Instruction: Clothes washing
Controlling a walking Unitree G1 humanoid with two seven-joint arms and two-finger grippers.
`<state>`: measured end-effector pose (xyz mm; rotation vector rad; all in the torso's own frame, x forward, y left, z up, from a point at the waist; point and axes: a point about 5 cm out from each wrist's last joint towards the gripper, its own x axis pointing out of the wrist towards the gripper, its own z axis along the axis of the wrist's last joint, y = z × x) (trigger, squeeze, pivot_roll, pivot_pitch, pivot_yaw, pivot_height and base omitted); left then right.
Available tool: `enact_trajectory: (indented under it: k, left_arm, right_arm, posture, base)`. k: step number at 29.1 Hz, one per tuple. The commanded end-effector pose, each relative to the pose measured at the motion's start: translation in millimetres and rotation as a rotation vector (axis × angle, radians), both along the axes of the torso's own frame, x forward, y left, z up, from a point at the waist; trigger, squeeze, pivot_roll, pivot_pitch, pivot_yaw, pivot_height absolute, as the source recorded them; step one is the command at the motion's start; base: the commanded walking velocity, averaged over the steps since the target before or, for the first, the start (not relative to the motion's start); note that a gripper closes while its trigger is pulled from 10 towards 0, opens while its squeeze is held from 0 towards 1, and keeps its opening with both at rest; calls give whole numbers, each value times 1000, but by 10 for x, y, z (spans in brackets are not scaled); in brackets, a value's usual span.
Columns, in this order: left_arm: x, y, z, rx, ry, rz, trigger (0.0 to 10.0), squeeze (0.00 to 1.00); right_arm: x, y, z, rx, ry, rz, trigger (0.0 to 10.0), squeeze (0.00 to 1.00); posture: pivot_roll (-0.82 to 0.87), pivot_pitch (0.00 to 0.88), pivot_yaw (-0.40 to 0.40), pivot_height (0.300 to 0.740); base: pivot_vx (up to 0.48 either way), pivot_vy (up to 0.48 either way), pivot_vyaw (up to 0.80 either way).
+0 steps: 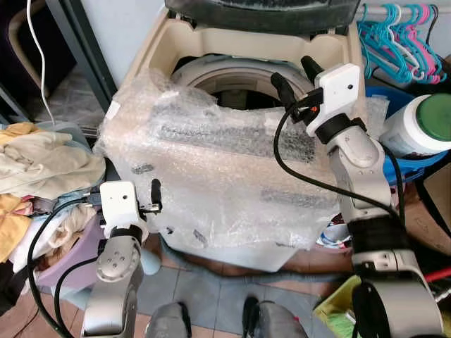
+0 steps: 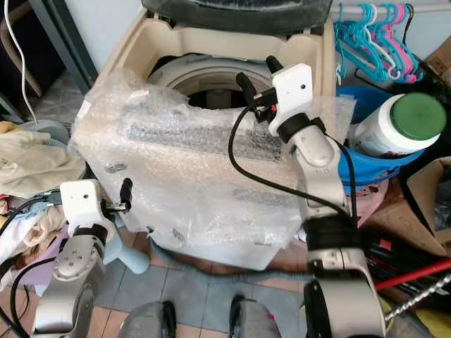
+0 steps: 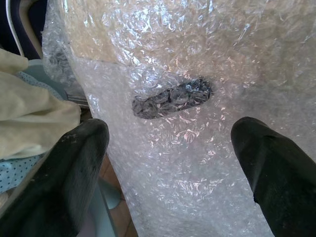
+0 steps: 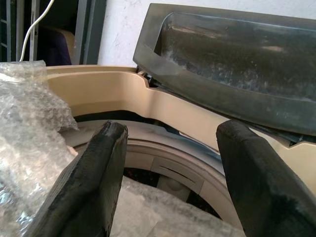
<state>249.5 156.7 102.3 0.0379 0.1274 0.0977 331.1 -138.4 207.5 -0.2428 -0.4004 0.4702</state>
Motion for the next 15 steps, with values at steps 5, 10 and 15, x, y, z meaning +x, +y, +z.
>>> enact_trajectory:
  k: [5, 10, 15]
  left_arm:
    - [-9, 10, 11, 25, -21, 15, 10000, 0]
    - [-3, 34, 26, 35, -23, 25, 10000, 0]
    - [43, -22, 20, 21, -17, -2, 10000, 0]
  right_arm:
    - [-291, 164, -33, -54, -65, 31, 10000, 1000]
    - [-338, 179, -93, -97, -69, -43, 10000, 1000]
    - [-366, 264, -199, -97, -25, -89, 10000, 0]
  posture:
    - [9, 97, 32, 740]
    - [6, 97, 44, 740]
    - [-5, 112, 52, 740]
  base:
    - [0, 0, 0]
    - [0, 0, 0]
    - [-324, 0, 0]
